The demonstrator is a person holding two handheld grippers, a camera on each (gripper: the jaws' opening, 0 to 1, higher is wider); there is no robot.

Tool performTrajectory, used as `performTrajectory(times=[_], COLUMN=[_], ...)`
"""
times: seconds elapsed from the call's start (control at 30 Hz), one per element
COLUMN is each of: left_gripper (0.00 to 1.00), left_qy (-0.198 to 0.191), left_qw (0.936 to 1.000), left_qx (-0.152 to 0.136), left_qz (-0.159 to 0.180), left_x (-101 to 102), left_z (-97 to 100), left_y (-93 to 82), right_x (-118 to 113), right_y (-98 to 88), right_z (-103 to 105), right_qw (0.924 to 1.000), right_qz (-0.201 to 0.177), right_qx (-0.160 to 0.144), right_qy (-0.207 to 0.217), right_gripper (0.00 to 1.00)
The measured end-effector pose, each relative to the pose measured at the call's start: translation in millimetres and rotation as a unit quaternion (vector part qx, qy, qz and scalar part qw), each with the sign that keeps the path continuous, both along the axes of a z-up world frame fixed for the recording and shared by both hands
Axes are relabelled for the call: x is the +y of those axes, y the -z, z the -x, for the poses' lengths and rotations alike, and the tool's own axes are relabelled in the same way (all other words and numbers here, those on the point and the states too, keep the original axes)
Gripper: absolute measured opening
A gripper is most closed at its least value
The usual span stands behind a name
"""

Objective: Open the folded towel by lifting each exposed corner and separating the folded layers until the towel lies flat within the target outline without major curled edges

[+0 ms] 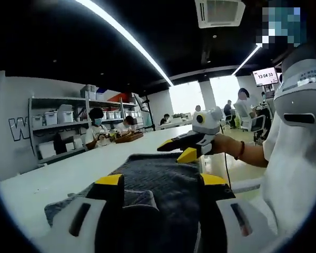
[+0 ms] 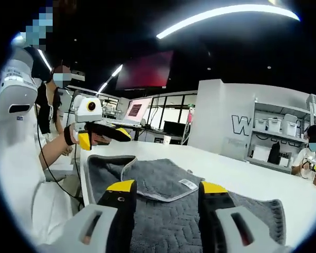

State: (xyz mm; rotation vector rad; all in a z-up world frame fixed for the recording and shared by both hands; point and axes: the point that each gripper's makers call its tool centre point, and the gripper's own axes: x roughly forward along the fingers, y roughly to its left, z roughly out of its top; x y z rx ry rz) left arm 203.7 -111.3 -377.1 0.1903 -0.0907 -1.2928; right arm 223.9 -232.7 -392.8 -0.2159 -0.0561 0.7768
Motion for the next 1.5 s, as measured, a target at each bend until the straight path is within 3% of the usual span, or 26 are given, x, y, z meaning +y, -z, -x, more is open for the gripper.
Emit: performTrajectory(times=[0.53, 1.03, 1.3, 1.5], left_gripper=[0.48, 0.47, 0.45, 0.46], left_qy=[-0.022, -0.045, -0.054, -0.063], left_qw=[0.9994, 0.9982, 0.9963, 0.9923], left_qx=[-0.016, -0.012, -0.036, -0.056], left_qz=[-0.020, -0.039, -0.057, -0.090], left_x=[7, 12, 8, 6], left_z=[-13.7, -25.2, -27.3, -29.4], left_y=[8.9, 23.1, 23.4, 28.5], right_x=[9, 16, 21, 26], right_y=[-5.5, -3.7, -9.5, -10.2], right_z=[-11, -22, -32, -40], right_qw=[1.0000, 0.9999, 0.9999, 0.9997], right_qz=[0.000, 0.000, -0.001, 0.004], right_qx=[-0.001, 0.008, 0.012, 0.017], right_qy=[-0.008, -0.007, -0.009, -0.015], right_gripper=[0.42, 0.41, 0.41, 0.40])
